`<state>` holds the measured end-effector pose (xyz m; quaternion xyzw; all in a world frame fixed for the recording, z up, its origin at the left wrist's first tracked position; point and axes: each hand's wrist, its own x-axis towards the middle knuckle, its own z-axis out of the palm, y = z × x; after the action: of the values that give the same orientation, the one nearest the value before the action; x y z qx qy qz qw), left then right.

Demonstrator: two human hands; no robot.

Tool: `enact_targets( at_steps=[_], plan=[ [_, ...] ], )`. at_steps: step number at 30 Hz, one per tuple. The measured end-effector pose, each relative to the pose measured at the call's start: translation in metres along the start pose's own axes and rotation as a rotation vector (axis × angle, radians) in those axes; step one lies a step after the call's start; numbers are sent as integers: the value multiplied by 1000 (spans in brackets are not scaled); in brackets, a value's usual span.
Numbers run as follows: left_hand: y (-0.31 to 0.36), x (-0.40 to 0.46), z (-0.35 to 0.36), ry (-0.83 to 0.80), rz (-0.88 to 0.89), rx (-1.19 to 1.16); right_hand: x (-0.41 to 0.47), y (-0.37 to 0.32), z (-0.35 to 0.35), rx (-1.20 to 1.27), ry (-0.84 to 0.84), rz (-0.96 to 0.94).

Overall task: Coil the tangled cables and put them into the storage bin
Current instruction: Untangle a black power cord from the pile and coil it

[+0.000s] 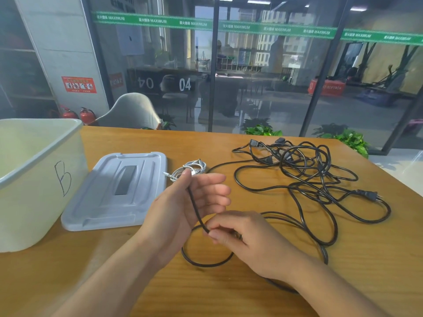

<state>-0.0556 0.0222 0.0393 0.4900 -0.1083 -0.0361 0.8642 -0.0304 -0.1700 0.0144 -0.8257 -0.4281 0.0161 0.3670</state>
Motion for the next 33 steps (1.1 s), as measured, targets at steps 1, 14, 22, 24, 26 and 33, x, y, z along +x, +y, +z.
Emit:
enact_targets(
  at_steps=[1, 14, 22, 24, 26, 33],
  plan=[
    [1, -1, 1, -27, -14, -15, 0, 1, -1, -30, -14, 2],
    [6, -11, 9, -327, -176, 316, -6, 37, -71, -369, 185, 239],
    [-21, -4, 8, -68, -116, 570, 1, -21, -29, -164, 531, 40],
    [-21, -3, 5, -39, -89, 558, -2, -30, -22, -73, 437, 34],
    [-19, -3, 3, -20, -81, 539, -5, -33, -17, 17, 330, 57],
    [-22, -5, 8, -41, -8, 488, -4, -36, -8, 110, 275, 134]
  ],
)
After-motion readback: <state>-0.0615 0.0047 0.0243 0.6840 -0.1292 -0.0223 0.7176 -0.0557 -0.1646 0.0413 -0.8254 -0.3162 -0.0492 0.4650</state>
